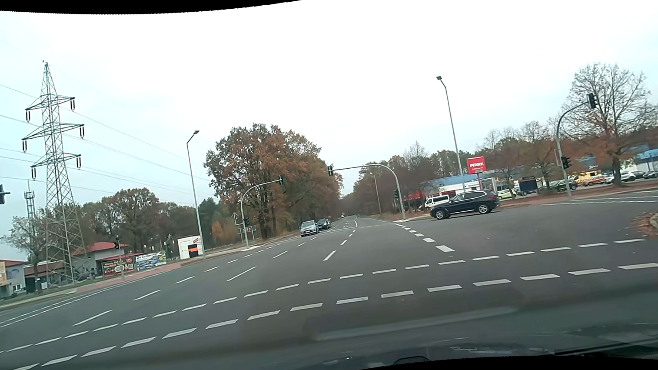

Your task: Follow the waypoints while adhering to traffic rules and regulations

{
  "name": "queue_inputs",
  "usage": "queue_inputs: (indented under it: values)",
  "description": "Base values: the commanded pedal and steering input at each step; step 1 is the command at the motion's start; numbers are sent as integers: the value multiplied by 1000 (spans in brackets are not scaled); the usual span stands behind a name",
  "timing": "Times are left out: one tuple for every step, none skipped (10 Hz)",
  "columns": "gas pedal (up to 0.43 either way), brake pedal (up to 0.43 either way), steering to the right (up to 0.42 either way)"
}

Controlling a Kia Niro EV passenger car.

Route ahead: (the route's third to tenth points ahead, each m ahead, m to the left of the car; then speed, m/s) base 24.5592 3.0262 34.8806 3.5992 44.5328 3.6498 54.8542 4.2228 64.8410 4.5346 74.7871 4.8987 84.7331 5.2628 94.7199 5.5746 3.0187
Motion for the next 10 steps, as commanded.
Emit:
queue_inputs:
  values:
    - [469,0,3]
    - [469,0,4]
    - [480,0,4]
    - [480,0,6]
    - [488,0,9]
    - [488,0,12]
    - [488,0,15]
    - [488,0,18]
    - [488,0,18]
    - [488,0,18]
